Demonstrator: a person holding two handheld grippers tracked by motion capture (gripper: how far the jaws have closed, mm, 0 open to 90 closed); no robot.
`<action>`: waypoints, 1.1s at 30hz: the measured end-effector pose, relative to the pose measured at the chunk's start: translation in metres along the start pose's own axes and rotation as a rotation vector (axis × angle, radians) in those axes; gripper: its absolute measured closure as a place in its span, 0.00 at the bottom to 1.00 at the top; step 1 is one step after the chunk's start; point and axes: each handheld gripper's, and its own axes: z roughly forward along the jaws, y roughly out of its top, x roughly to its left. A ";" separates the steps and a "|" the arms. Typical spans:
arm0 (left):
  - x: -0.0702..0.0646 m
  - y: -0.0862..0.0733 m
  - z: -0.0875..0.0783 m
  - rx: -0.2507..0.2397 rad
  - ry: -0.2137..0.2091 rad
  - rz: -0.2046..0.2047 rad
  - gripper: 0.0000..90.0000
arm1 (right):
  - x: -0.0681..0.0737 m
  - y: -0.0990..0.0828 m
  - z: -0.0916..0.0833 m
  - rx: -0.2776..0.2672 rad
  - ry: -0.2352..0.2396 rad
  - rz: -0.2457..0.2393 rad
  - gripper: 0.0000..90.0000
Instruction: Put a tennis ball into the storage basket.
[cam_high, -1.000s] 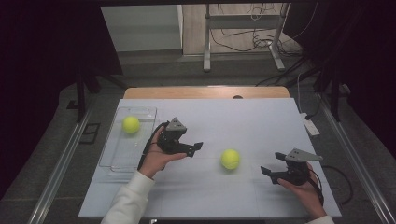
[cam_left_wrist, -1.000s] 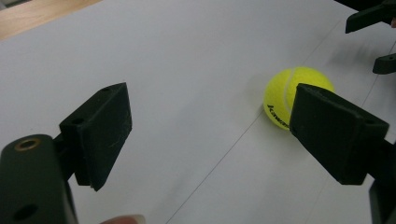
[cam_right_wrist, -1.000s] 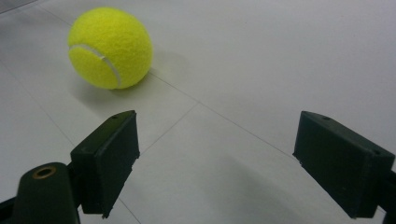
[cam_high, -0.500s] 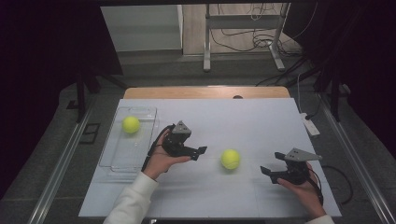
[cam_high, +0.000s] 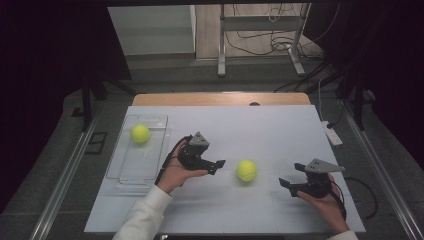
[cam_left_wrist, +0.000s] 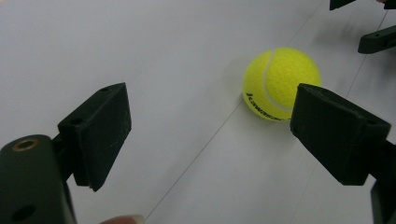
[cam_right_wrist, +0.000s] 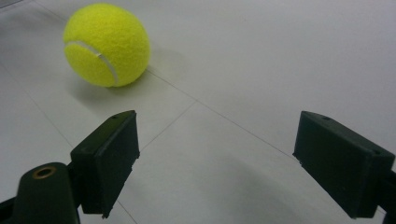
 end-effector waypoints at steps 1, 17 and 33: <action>-0.001 0.000 0.001 0.002 -0.001 0.002 0.15 | 0.000 0.000 0.000 0.000 0.000 0.000 0.16; -0.011 0.004 0.015 0.020 -0.040 0.021 0.13 | 0.000 -0.001 0.000 0.008 -0.002 0.001 0.16; -0.024 0.006 0.027 0.040 -0.068 0.044 0.13 | 0.000 -0.001 0.000 0.006 0.003 0.000 0.16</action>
